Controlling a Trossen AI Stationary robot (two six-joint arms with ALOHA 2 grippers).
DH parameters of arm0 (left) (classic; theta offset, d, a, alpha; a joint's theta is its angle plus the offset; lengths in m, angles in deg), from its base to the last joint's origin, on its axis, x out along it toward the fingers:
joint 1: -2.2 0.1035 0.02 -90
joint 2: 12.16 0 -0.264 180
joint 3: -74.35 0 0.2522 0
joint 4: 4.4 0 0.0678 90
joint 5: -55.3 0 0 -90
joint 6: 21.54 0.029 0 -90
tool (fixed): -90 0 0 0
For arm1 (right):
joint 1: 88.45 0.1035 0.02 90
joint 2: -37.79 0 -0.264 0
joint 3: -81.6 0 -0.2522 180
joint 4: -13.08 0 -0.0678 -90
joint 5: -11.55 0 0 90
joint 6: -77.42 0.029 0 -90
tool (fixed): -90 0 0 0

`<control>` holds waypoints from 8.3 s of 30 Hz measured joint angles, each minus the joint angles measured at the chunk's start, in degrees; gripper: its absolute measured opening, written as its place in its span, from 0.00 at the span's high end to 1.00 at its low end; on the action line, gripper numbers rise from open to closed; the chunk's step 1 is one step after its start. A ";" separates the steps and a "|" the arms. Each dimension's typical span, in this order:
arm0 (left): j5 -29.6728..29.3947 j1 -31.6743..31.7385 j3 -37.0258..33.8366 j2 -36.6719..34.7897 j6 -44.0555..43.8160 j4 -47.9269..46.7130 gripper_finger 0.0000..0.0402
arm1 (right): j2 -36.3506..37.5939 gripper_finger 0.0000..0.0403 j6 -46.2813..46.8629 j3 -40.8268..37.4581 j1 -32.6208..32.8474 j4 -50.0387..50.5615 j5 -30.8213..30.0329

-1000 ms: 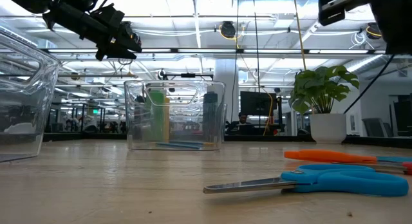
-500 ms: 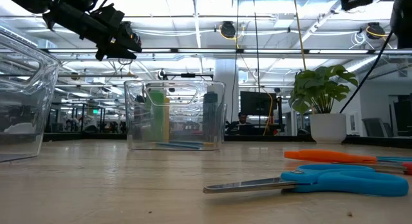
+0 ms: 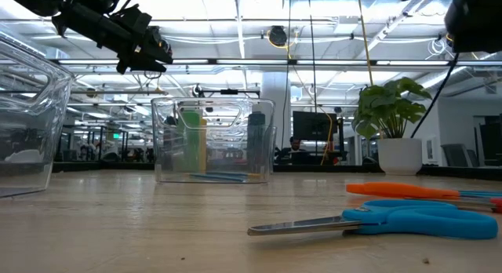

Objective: Pick & Place Paint Supplies
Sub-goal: Put the blue paintbrush into the middle transparent bin

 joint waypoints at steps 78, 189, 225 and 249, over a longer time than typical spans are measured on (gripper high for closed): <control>0.00 -0.01 0.00 0.00 0.00 0.00 0.47 | -26.34 0.96 18.14 29.46 -11.18 40.82 -76.14; 0.00 0.01 -0.02 0.00 0.01 0.00 0.47 | -18.82 0.76 -0.44 20.87 0.95 75.31 -49.29; 0.01 -0.01 -0.02 0.00 0.00 0.02 0.47 | -18.17 1.00 0.17 20.60 0.88 66.01 -49.06; 0.00 0.01 -0.02 0.00 0.00 0.02 0.47 | -14.17 1.00 0.46 20.76 0.23 50.80 -46.05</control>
